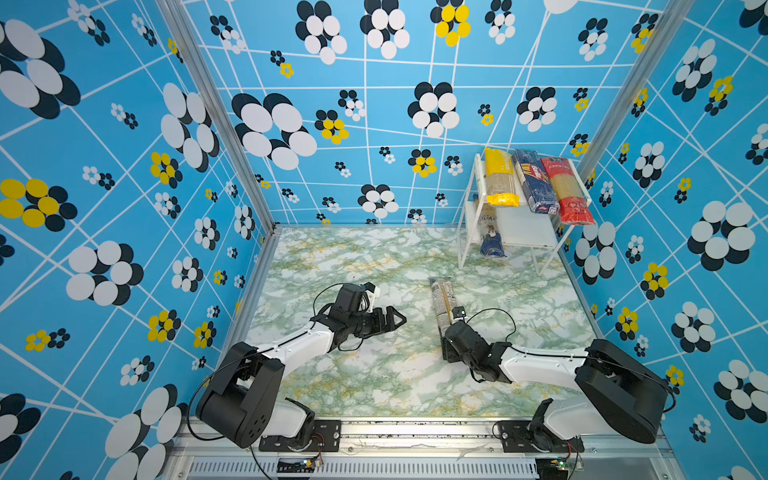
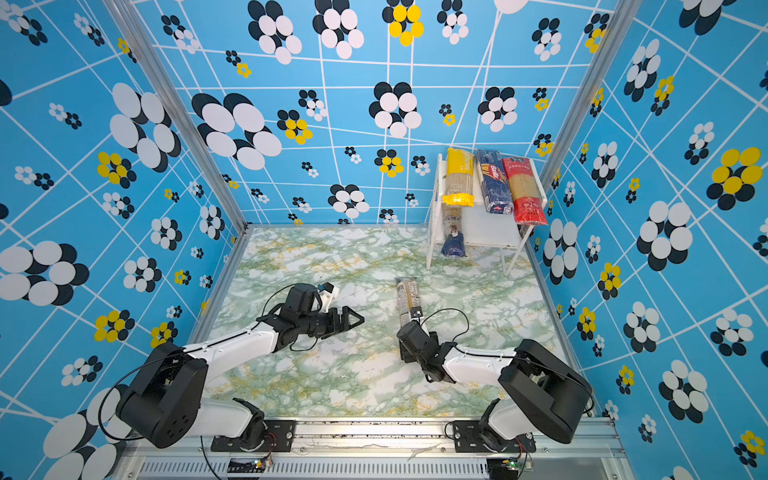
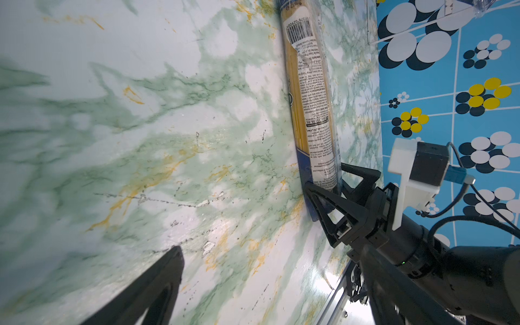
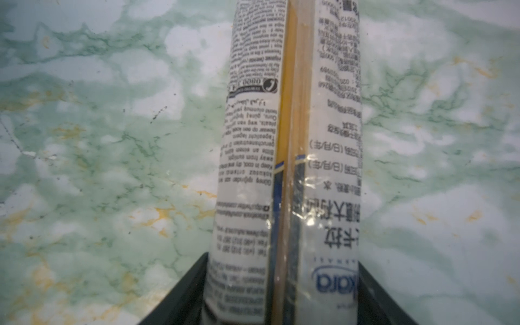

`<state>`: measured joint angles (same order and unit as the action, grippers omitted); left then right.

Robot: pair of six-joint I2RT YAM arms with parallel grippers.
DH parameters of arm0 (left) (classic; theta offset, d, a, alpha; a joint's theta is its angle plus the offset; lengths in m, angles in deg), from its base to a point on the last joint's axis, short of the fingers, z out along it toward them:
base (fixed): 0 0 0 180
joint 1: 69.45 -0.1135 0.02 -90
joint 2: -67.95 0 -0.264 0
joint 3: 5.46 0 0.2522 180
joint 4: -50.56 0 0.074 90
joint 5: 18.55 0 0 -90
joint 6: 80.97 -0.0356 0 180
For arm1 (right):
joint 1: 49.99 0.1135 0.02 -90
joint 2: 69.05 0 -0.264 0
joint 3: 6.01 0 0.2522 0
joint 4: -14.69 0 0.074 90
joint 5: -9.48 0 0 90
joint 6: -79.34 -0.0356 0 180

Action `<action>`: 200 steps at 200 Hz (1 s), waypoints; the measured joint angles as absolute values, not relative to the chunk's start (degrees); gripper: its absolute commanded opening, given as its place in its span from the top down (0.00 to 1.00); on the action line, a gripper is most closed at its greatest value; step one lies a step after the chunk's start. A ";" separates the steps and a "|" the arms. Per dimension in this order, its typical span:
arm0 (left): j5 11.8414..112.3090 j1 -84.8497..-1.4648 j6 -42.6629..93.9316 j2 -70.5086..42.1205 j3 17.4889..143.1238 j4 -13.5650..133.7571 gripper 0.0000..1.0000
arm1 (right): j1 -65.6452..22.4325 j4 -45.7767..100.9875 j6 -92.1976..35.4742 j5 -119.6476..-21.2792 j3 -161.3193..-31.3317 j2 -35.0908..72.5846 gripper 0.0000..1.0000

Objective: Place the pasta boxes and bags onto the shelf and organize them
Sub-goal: 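Pull the gripped bag toward the robot and tilt it upright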

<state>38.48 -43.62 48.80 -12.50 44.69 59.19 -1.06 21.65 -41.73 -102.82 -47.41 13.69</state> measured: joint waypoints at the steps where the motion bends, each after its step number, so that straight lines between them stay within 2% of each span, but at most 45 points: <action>1: 38.48 -43.62 48.80 -12.50 44.69 59.17 0.01 | -1.06 21.65 -41.71 -102.78 -47.39 13.66 0.40; 36: 38.48 -43.62 48.82 -12.50 44.69 59.19 0.01 | -1.22 19.09 -43.09 -101.79 -45.82 12.66 0.56; 92: 38.50 -43.62 48.80 -12.50 44.69 59.21 0.01 | -6.11 14.52 -45.71 -92.44 -39.74 4.94 1.00; 140: 38.48 -43.64 48.82 -12.50 44.69 59.19 0.01 | -9.61 19.40 -47.68 -84.85 -35.28 -6.62 1.00; 200: 38.48 -43.95 48.80 -12.50 44.69 59.17 0.01 | -18.85 35.09 -52.22 -75.37 -34.25 -26.03 1.00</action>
